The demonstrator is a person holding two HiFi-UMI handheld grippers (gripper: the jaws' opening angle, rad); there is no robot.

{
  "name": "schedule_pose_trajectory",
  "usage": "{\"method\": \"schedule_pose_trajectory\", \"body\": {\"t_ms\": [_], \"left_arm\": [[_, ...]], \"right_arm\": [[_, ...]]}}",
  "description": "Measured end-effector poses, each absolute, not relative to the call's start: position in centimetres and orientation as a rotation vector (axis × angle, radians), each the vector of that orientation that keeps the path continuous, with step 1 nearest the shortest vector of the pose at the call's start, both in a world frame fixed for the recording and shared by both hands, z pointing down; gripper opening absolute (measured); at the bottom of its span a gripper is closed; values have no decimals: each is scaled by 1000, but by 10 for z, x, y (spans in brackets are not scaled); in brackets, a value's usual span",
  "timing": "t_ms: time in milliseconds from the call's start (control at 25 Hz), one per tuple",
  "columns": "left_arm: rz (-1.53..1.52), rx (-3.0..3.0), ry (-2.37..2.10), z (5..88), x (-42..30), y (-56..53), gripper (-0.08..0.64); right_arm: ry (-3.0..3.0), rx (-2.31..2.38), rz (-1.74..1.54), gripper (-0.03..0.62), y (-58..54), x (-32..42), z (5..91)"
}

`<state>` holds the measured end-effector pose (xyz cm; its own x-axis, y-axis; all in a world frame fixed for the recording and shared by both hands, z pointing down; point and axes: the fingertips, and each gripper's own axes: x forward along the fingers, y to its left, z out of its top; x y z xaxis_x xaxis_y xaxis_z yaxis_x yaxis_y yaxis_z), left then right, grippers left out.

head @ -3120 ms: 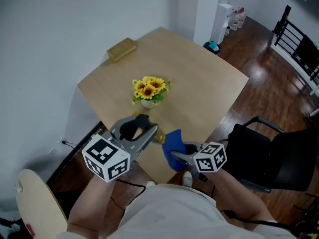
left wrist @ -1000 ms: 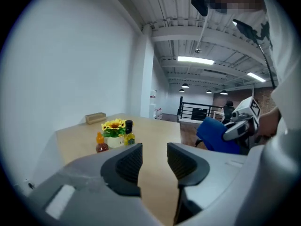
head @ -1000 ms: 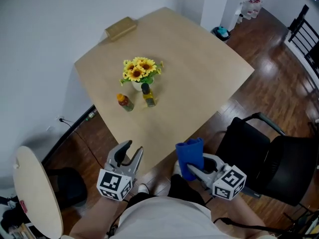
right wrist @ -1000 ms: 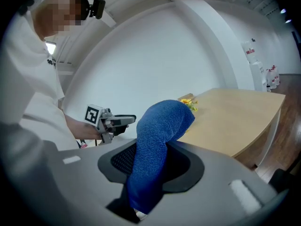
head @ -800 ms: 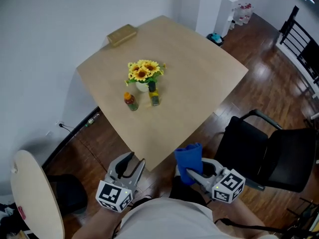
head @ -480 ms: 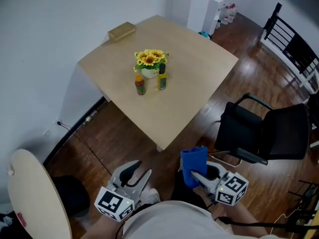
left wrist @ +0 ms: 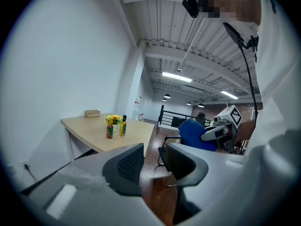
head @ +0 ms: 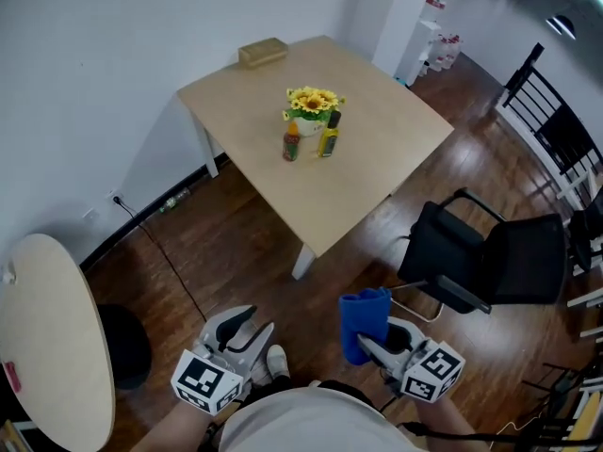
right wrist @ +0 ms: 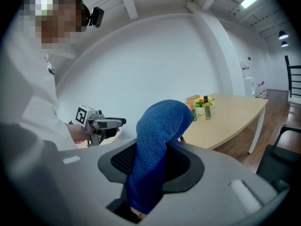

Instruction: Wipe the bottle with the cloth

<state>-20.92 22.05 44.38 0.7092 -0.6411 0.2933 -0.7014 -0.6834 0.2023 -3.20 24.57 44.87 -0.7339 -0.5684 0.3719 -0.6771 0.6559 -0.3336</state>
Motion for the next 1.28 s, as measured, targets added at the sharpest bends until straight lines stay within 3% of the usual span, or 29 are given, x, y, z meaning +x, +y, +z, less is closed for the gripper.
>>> {"method": "schedule_pose_trajectory", "body": {"t_ms": [640,1280], "left_arm": [[244,2667,-1082,416,-123,340,156],[277,2673,-1119,399,-98,415,156]], "right_arm": [[-2714,1088,588,153,384,63,426],[-2773,1024,515,153,445,78,425]]}}
